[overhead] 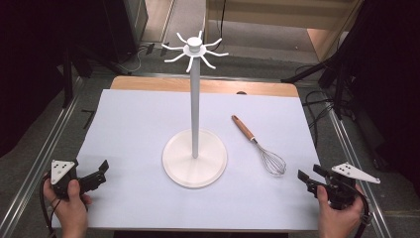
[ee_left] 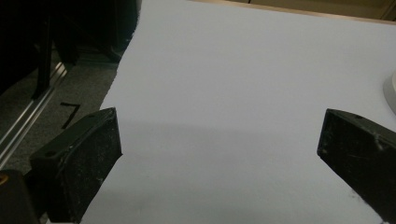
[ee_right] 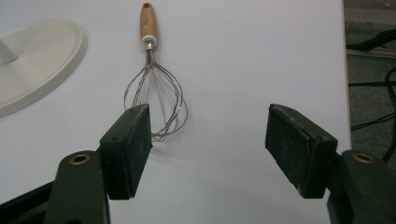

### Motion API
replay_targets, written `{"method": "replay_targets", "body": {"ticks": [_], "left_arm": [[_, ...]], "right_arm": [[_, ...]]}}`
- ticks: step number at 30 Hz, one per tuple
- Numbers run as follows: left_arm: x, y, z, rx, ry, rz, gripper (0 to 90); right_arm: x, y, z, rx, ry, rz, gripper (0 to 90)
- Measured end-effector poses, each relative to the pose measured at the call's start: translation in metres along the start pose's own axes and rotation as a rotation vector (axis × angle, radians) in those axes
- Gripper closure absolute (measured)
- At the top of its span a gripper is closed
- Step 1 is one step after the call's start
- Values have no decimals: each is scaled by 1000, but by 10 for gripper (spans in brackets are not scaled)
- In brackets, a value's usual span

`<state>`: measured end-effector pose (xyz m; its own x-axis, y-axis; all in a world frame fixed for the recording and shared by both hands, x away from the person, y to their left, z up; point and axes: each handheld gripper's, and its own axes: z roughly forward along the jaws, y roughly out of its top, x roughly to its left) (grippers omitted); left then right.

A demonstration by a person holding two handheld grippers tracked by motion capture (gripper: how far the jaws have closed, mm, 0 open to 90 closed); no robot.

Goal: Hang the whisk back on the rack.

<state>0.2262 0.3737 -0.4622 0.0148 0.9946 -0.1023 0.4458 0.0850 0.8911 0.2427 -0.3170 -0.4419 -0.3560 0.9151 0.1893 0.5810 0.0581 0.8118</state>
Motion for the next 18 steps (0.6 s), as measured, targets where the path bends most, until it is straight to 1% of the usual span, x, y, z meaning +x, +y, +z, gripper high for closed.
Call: {"method": "replay_targets", "body": {"ticks": [3,5,6,8,9,10,12,13,14,16,17,18], "left_arm": [[-1,0,1,8,6,6,2],[-1,0,1,10,6,9,2],[-2,0,1,13,8,13,2],[-2,1,1,14,6,13,2],[-2,1,1,15,7,12,2],[-1,1,2,18,8,10,2],[-1,1,2,18,9,8,2],[-1,1,2,18,8,9,2],[-1,1,2,17,7,8,2],[-1,1,2,15,6,9,2],[-1,1,1,14,4,7,2],[-1,1,1,15,3,7,2]], "right_arm": [[0,9,5,37,-5,-18,308],[0,11,7,47,-3,-22,309],[0,16,11,71,16,-18,324],[0,20,16,94,48,-12,358],[0,20,16,94,48,-12,358],[1,25,21,121,60,-7,382],[2,30,26,139,65,-11,378],[2,30,26,139,65,-11,378],[5,35,29,140,64,-24,380],[7,37,31,150,66,-29,379],[10,43,35,160,52,-36,414],[12,46,38,173,48,-46,421]]}}
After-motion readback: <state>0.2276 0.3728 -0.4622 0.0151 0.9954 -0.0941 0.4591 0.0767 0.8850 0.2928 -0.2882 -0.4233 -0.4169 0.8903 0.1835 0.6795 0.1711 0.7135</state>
